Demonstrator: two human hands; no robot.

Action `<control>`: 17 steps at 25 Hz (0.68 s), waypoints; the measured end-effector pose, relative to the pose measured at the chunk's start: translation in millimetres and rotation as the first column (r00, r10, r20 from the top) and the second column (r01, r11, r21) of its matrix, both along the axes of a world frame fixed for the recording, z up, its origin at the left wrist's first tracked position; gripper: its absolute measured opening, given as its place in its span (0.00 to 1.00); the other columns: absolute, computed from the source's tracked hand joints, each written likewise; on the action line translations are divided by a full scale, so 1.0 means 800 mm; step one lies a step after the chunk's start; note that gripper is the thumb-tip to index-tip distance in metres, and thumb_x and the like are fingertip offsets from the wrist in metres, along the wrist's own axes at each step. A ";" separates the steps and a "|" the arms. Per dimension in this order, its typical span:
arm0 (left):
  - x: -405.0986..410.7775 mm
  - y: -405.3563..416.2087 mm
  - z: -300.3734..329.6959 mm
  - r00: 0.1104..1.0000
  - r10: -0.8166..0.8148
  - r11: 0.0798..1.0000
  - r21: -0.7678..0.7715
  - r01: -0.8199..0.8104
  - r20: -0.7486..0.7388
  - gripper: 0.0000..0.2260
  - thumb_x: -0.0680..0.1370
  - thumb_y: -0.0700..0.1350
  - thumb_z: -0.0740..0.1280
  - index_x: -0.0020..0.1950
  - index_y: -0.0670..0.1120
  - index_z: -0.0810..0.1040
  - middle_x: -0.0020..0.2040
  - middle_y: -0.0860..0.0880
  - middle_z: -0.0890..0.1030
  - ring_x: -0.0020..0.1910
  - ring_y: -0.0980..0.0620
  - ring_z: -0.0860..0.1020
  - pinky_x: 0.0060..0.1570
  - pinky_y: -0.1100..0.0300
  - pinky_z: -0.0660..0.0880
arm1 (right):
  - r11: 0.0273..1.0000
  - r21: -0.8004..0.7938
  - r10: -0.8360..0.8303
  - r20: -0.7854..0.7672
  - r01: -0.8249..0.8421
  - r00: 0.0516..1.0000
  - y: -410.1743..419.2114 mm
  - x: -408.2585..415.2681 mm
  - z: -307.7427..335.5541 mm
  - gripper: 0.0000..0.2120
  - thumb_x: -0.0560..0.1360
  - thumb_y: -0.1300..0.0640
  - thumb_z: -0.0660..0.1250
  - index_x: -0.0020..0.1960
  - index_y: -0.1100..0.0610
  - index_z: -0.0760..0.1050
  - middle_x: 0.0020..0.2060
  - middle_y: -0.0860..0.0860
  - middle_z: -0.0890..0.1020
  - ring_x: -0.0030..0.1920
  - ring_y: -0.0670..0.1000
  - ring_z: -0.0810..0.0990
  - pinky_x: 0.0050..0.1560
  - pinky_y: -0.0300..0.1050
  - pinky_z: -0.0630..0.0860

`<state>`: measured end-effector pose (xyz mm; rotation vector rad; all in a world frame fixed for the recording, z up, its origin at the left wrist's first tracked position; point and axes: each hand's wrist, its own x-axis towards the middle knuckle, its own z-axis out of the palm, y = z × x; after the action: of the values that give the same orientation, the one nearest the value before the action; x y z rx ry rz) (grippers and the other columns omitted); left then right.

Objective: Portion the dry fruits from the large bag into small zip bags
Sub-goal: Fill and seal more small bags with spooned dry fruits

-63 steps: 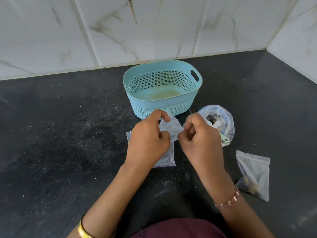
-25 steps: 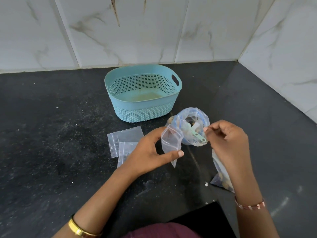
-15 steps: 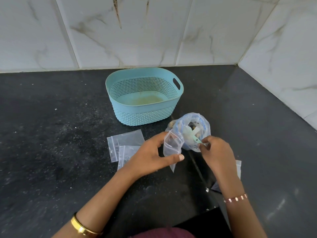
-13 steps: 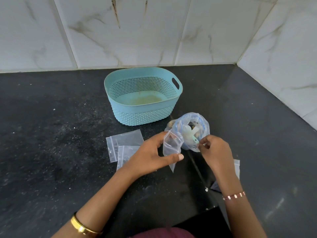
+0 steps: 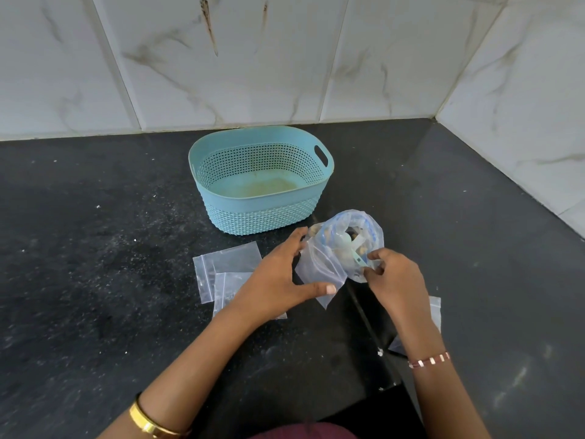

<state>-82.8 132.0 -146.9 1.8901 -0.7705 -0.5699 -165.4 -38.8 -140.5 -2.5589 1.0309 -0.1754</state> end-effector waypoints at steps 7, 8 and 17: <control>-0.019 -0.018 -0.002 0.996 0.085 0.996 -0.027 -0.084 0.032 0.41 0.64 0.52 0.77 0.62 0.71 0.51 0.58 0.65 0.65 0.58 0.67 0.66 0.49 0.84 0.60 | 0.999 -0.046 0.011 -0.023 -0.012 1.000 0.006 0.006 0.003 0.08 0.74 0.57 0.67 0.52 0.58 0.77 0.49 0.55 0.76 0.41 0.50 0.72 0.40 0.40 0.67; -0.023 -0.022 -0.004 0.992 0.110 0.994 -0.020 -0.109 0.054 0.43 0.64 0.53 0.77 0.68 0.66 0.51 0.60 0.62 0.65 0.60 0.65 0.65 0.52 0.81 0.60 | 0.998 -0.055 0.016 -0.031 -0.018 0.999 0.007 0.007 0.003 0.05 0.74 0.59 0.66 0.49 0.59 0.77 0.48 0.55 0.77 0.40 0.50 0.72 0.40 0.40 0.67; -0.048 -0.046 -0.017 0.970 0.216 0.963 0.141 -0.231 0.116 0.54 0.66 0.55 0.74 0.75 0.46 0.37 0.73 0.46 0.60 0.72 0.48 0.61 0.72 0.53 0.60 | 1.000 -0.026 0.007 -0.112 -0.010 0.994 0.011 0.009 0.008 0.07 0.75 0.58 0.64 0.52 0.57 0.76 0.47 0.54 0.79 0.40 0.50 0.71 0.40 0.41 0.68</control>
<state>-121.1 94.8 -160.5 2.1278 -0.5782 -0.4045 -157.9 -30.1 -134.0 -2.6224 1.0650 -0.0437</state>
